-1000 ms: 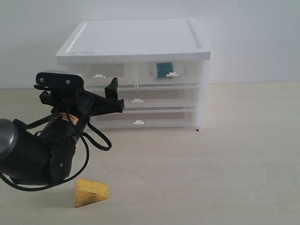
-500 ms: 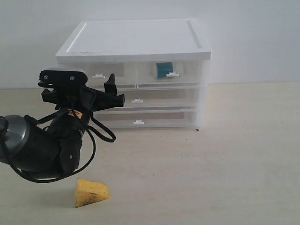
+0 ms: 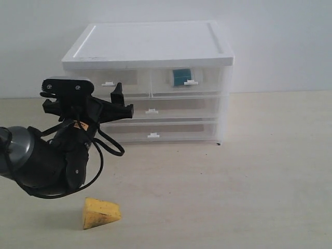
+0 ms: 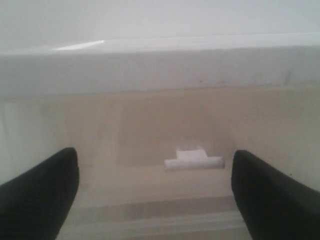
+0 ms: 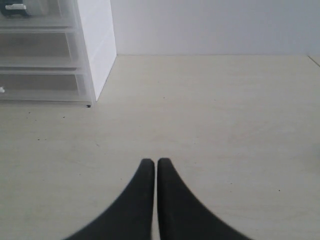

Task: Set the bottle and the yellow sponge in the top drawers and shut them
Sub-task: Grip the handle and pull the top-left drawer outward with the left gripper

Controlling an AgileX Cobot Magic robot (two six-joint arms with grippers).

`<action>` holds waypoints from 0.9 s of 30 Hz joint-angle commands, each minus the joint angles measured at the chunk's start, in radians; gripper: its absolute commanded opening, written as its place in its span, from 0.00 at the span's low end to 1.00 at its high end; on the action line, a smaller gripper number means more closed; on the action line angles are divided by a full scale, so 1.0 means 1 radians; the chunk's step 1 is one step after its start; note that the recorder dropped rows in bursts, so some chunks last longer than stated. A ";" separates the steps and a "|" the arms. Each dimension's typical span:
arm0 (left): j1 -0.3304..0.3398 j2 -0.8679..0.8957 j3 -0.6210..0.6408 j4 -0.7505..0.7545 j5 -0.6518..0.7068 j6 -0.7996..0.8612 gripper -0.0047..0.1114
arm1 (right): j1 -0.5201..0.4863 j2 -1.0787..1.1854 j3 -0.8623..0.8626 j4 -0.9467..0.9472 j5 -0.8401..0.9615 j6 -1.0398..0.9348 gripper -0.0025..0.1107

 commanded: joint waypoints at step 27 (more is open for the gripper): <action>-0.012 -0.010 0.012 0.005 -0.008 -0.038 0.08 | -0.003 -0.007 0.005 -0.003 -0.005 0.000 0.02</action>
